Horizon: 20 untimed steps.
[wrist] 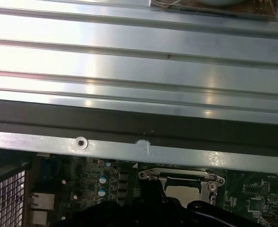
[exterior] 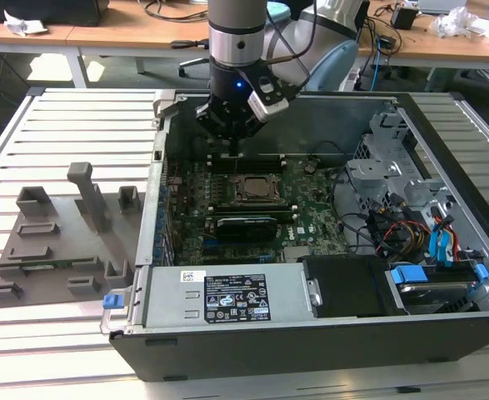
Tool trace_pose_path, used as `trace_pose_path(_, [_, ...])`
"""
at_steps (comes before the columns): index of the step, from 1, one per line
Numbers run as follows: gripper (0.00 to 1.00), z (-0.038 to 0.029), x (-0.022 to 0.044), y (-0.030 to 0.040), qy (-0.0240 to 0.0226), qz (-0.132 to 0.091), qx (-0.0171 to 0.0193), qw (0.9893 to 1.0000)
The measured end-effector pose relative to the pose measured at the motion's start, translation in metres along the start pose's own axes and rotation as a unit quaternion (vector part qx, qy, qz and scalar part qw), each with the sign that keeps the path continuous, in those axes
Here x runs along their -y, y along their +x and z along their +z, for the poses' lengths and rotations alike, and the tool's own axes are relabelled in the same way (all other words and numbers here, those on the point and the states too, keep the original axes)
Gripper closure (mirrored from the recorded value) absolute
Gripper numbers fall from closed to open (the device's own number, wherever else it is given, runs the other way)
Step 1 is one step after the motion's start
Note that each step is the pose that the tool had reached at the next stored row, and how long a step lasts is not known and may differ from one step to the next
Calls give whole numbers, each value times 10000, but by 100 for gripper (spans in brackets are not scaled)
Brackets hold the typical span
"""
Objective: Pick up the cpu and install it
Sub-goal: 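Install the first cpu locking lever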
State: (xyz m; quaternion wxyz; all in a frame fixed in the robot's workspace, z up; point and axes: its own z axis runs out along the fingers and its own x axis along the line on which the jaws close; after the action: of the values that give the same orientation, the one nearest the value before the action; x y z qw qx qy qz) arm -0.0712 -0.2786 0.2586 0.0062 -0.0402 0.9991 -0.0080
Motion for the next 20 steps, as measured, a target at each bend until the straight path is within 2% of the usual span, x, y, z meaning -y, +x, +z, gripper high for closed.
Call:
trace_pose_path(8, [89, 1, 8, -94, 0, 0, -6, 10000])
trace_pose_path(10, [89, 4, 10, -99, -15, 0, -7, 10000])
trace_pose_path(11, [89, 7, 22, -100, -38, 0, -6, 10000])
trace_pose_path(12, [89, 9, 38, -98, -67, 1, -4, 10000])
trace_pose_path(13, [89, 10, 59, -96, -130, 2, 0, 9999])
trace_pose_path(16, [89, 15, 121, -91, -379, 4, 21, 9993])
trace_pose_path(17, [89, 38, 159, -89, -461, 5, 24, 9989])
trace_pose_path(20, [89, 130, 163, -89, -464, -151, 7, 9988])
